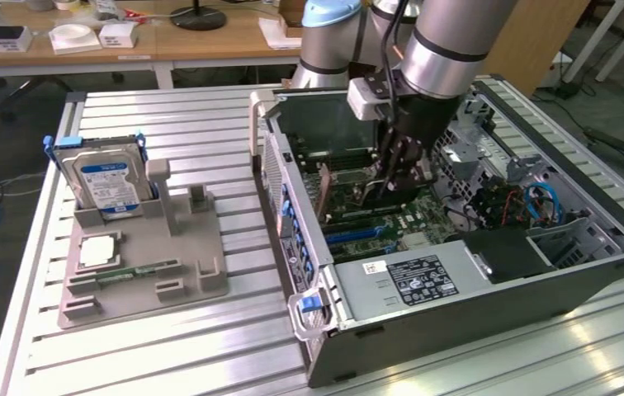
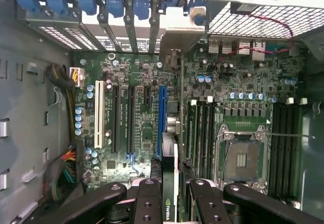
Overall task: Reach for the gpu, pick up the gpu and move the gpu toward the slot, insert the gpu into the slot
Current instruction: 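Insert the gpu into the slot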
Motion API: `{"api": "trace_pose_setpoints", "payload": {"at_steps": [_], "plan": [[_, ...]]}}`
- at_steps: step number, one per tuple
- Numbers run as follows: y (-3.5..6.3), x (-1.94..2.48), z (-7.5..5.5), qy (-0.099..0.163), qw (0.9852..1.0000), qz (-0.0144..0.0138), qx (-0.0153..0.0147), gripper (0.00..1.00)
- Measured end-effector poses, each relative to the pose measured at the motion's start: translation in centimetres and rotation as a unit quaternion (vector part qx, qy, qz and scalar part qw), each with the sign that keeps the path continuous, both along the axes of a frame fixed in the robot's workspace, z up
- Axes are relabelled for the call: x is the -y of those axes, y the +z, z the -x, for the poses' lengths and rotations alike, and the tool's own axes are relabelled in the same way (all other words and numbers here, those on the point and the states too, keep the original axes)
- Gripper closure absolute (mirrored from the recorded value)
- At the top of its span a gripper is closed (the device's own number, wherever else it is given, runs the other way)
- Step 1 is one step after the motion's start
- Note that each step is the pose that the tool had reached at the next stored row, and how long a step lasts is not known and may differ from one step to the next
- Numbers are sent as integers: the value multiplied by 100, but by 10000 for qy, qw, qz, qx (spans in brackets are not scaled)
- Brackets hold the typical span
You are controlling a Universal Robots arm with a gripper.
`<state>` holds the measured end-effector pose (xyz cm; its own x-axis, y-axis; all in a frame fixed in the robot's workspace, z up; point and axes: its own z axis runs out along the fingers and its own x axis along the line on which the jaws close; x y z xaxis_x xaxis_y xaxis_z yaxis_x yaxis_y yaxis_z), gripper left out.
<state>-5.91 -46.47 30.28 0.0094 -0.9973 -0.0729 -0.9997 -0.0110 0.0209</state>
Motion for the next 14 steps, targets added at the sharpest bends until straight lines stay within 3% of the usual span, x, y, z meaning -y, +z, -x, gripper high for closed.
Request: {"api": "trace_pose_setpoints", "payload": {"at_steps": [14], "plan": [[-223, 4, 19, 0, 10000, 0, -4, 74]]}}
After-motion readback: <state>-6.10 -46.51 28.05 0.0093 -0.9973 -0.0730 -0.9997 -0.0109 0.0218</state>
